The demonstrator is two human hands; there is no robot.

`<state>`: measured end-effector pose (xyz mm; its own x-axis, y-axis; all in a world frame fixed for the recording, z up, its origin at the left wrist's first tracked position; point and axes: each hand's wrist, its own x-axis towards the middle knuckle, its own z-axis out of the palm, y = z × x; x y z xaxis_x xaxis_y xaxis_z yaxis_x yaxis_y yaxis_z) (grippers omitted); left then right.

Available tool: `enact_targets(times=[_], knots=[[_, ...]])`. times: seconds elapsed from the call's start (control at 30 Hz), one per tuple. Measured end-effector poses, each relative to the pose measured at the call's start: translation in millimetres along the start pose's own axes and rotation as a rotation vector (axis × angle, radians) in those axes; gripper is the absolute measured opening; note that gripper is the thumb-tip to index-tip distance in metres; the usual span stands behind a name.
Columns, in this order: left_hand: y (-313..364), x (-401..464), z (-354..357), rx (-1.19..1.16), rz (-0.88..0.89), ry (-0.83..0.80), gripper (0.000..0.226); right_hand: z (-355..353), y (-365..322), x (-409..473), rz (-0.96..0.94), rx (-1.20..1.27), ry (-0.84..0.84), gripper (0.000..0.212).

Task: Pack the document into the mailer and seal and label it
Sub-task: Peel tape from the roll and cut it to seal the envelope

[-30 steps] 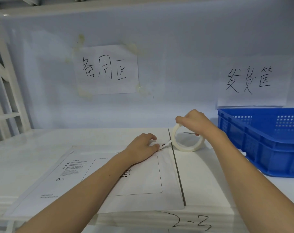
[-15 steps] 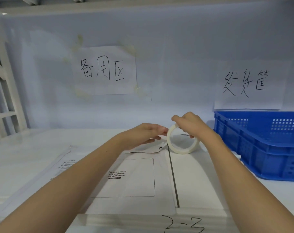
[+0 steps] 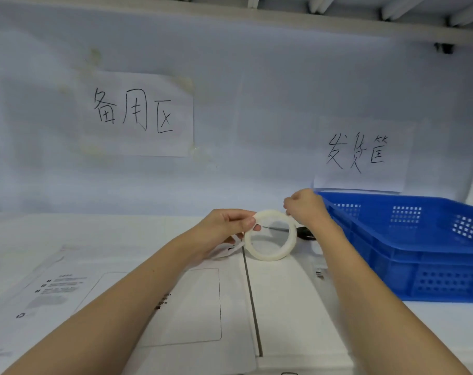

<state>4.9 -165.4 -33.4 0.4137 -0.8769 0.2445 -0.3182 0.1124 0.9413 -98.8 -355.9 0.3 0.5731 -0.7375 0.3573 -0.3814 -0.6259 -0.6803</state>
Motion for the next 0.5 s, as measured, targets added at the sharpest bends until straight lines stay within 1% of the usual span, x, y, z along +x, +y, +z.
enact_targets(times=[0.03,0.1,0.2,0.3,0.4,0.5], knots=[[0.9,-0.6,1.5,0.0,0.001,0.0,0.02,-1.2,8.1,4.5,0.023,-0.114,-0.045,0.024],[2.0,-1.0,3.5,0.013,-0.003,0.006,0.021,-1.1,21.4,9.3,0.077,-0.333,-0.135,0.022],[3.4,-2.3,4.1,0.042,-0.006,0.009,0.021,-1.1,36.1,10.6,0.075,-0.551,-0.205,0.013],[3.6,-3.5,4.3,0.045,-0.01,0.015,0.021,-0.5,43.6,10.0,0.044,-0.655,-0.254,0.013],[3.3,-4.1,2.8,0.043,-0.019,0.013,0.021,0.5,41.0,9.6,0.017,-0.691,-0.267,0.011],[3.3,-3.9,1.3,0.044,-0.029,0.008,0.02,-0.1,36.4,8.8,0.036,-0.721,-0.292,0.02]])
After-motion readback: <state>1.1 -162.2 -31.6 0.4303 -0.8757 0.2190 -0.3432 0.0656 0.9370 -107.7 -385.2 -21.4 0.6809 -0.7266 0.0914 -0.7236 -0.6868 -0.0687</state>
